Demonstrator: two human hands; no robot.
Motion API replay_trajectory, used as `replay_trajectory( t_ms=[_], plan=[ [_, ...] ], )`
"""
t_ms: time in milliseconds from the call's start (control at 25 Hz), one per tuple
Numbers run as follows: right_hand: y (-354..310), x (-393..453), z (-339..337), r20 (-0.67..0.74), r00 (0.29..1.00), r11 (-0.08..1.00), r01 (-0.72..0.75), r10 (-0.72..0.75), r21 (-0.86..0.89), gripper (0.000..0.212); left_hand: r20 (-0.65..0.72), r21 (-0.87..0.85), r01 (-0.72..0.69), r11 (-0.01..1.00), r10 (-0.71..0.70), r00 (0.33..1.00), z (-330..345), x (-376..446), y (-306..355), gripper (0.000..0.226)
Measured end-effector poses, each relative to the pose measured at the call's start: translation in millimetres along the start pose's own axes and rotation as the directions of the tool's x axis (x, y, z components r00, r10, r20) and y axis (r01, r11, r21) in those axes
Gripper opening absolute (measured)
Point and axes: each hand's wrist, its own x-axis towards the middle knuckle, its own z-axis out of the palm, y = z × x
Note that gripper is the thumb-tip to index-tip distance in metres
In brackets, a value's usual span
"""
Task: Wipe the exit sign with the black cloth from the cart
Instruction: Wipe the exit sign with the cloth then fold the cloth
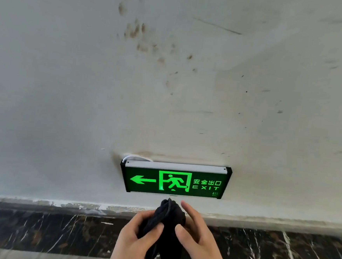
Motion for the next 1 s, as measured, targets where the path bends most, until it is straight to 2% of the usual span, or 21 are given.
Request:
replay_trajectory(
  t_ms=[120, 280, 400, 520, 640, 720, 800, 920, 1000],
  plan=[
    [-1, -6, -8, -0.039, 0.999, 1.0, -0.022, 0.022, 0.008, 0.05, -0.029, 0.082, -0.004, 0.997, 0.007, 1.0, 4, 0, 0, 0.033],
    [-1, -9, -12, -0.028, 0.999, 0.997, -0.025, 0.027, 0.071, 0.06, -0.104, 0.003, 0.047, 0.999, -0.046, 0.994, 10, 2, 1, 0.029],
    [2, -7, -16, -0.029, 0.997, 0.967, -0.066, 0.075, 0.247, 0.055, 0.005, -0.013, 0.062, 0.998, -0.062, 0.998, 13, 1, 2, 0.024],
    [4, -5, -19, -0.05, 0.986, 0.877, -0.116, 0.157, 0.465, 0.037, 0.196, 0.153, 0.009, 0.988, -0.039, 0.98, 17, -5, 4, 0.062],
    [5, -3, -19, -0.091, 0.973, 0.823, -0.129, 0.214, 0.553, 0.036, 0.27, 0.323, -0.054, 0.945, -0.038, 0.962, 26, -10, 5, 0.075],
    [5, -2, -17, -0.114, 0.965, 0.828, -0.139, 0.237, 0.543, 0.042, 0.241, 0.428, -0.099, 0.898, -0.008, 0.97, 33, -10, 5, 0.069],
    [3, -2, -16, -0.14, 0.96, 0.856, -0.143, 0.242, 0.498, 0.051, 0.177, 0.473, -0.122, 0.873, 0.042, 0.983, 35, -9, 7, 0.046],
    [2, -1, -20, -0.178, 0.963, 0.914, -0.122, 0.204, 0.387, 0.06, 0.145, 0.46, -0.099, 0.882, 0.035, 0.989, 32, -5, 8, 0.028],
    [2, 0, -25, -0.142, 0.976, 0.932, -0.105, 0.163, 0.346, 0.061, 0.148, 0.368, -0.049, 0.928, -0.006, 0.989, 30, -1, 8, 0.019]
  ],
)
